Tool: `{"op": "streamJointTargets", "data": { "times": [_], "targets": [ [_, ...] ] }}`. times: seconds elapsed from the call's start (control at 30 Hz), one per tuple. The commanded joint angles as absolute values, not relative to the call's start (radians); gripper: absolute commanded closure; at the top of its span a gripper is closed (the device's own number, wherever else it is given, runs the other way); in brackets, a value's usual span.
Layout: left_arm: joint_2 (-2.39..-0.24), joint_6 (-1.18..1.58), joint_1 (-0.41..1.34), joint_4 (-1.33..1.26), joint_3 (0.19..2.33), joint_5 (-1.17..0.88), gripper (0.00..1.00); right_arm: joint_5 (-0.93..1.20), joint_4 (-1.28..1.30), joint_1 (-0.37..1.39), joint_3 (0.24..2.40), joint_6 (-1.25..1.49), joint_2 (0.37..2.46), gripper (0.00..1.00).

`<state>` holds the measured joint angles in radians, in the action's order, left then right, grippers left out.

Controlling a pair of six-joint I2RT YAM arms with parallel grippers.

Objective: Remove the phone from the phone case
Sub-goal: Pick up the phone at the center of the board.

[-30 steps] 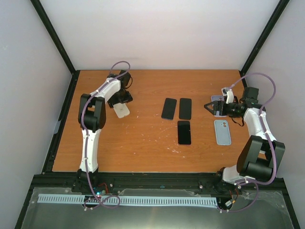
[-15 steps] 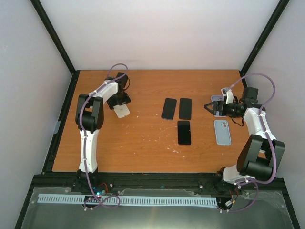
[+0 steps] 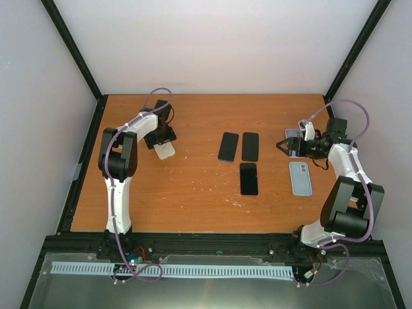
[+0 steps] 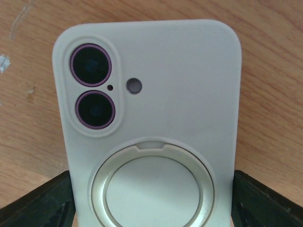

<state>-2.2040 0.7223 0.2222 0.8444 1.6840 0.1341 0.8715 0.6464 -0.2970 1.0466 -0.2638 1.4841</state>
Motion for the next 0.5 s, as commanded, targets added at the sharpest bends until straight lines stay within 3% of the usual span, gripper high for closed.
{"op": "streamJointTargets", "data": {
  "times": [0.0, 0.13, 0.3, 0.47],
  "targets": [
    [-2.231, 0.668, 0.215, 0.809, 1.678, 0.041, 0.21, 0.810, 0.640, -0.296, 1.079, -0.285, 1.524, 0.14],
    [-2.167, 0.613, 0.221, 0.760, 1.677, 0.053, 0.34, 0.806, 0.631, -0.297, 1.081, -0.314, 1.525, 0.15],
    [-2.049, 0.550, 0.291, 0.669, 1.689, 0.008, 0.35, 0.892, 0.625, -0.296, 1.069, -0.350, 1.517, 0.16],
    [-1.883, 0.552, 0.397, 0.421, 1.532, -0.147, 0.34, 1.006, 0.721, -0.267, 1.147, -0.347, 1.509, 0.15]
  ]
}}
